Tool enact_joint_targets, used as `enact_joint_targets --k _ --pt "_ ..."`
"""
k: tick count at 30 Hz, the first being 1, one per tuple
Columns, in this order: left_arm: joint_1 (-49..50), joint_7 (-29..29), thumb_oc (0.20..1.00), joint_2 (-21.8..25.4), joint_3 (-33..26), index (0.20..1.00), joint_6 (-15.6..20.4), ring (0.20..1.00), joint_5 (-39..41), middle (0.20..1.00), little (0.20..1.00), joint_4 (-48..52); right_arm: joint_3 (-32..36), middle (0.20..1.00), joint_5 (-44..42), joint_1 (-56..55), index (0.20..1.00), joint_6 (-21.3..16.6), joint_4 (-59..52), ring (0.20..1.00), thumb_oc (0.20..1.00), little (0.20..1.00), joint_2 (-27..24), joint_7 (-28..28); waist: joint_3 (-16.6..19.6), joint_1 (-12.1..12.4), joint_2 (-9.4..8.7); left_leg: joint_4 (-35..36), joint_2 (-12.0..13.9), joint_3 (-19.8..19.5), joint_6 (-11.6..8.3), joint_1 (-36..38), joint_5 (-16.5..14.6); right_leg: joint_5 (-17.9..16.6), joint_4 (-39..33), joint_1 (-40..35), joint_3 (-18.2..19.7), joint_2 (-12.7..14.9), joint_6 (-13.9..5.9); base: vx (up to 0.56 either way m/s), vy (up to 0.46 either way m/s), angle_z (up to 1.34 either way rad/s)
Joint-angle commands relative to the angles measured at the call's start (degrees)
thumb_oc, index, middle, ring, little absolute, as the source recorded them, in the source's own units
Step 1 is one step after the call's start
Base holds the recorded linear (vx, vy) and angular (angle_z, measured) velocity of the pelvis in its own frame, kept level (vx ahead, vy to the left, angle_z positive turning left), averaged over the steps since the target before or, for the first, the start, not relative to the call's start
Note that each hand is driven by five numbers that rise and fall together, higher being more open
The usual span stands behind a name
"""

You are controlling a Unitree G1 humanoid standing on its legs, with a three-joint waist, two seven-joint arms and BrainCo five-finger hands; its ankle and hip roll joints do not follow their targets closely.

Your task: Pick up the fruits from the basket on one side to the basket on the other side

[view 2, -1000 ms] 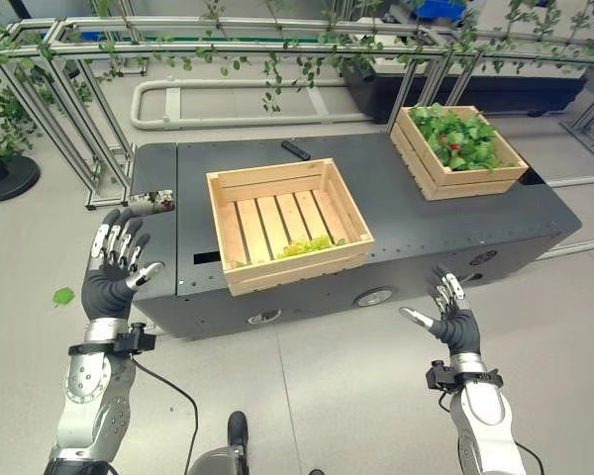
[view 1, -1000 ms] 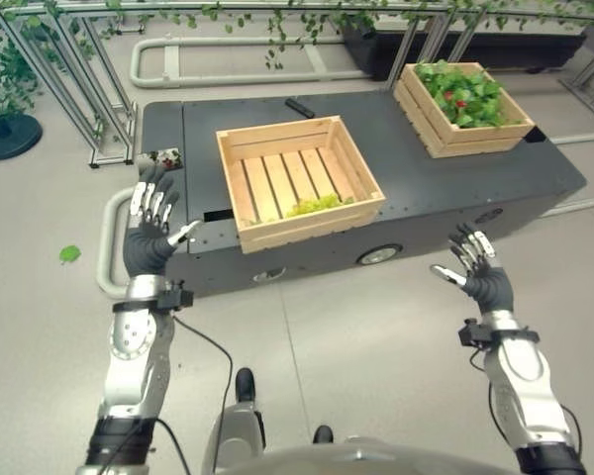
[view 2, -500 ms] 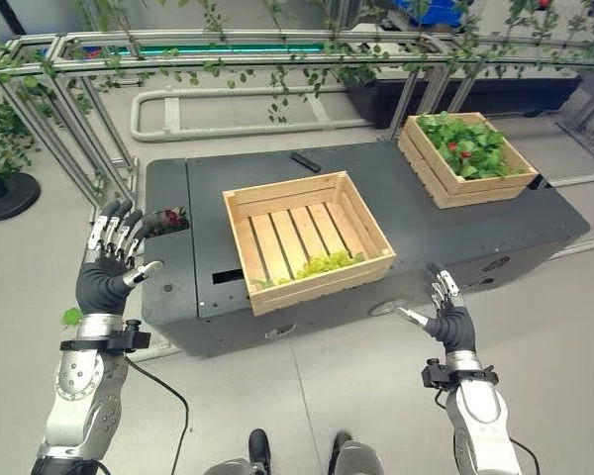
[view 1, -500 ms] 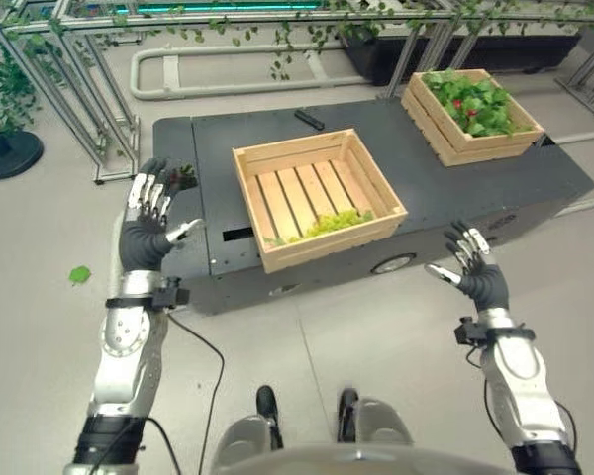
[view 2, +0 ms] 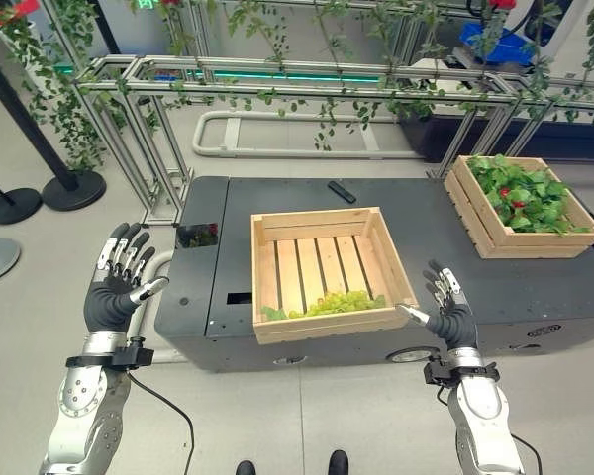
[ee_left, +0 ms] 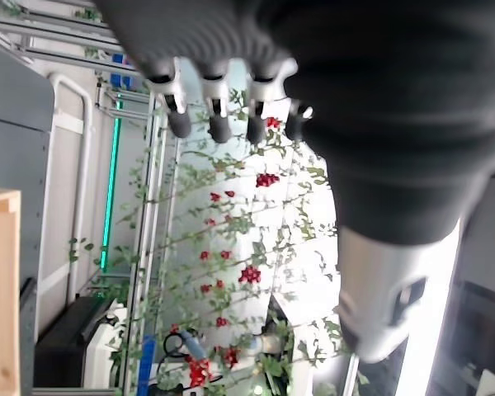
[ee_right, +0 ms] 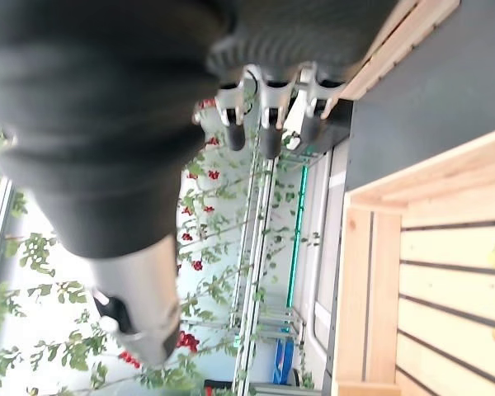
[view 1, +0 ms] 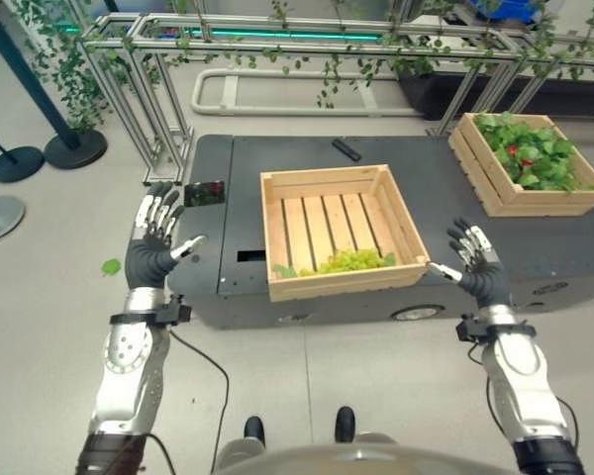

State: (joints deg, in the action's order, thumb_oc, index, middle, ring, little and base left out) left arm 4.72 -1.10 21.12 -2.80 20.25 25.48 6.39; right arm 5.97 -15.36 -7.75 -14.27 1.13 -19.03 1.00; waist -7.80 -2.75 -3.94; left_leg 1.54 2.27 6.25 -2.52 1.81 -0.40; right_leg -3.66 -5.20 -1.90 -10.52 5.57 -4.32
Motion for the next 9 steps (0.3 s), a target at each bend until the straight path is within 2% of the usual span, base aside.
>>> enact_joint_targets --k 1,9 --pt "-1.94 -0.34 1.0 0.99 -0.48 1.0 1.63 1.0 -2.68 1.0 1.0 -1.69 1.46 1.0 -1.49 1.84 1.0 -2.67 -1.11 1.0 1.0 1.0 -1.37 -0.52 2.03 0.33 -0.08 -3.41 1.5 0.87 -1.09 -0.56 -3.26 5.12 2.42 -0.94 -2.8 2.38 -4.34 0.0 0.0 0.0" --pt "-0.94 -0.33 1.0 1.03 0.29 1.0 0.99 1.0 -3.98 1.0 1.0 -6.91 0.87 1.0 -1.42 2.31 1.0 -2.68 -0.18 1.0 1.0 1.0 -1.35 -0.62 2.22 0.45 0.13 -3.36 1.64 1.17 -1.19 0.1 -3.59 5.77 2.45 -1.69 -2.75 2.25 -4.07 0.01 -0.001 0.01"
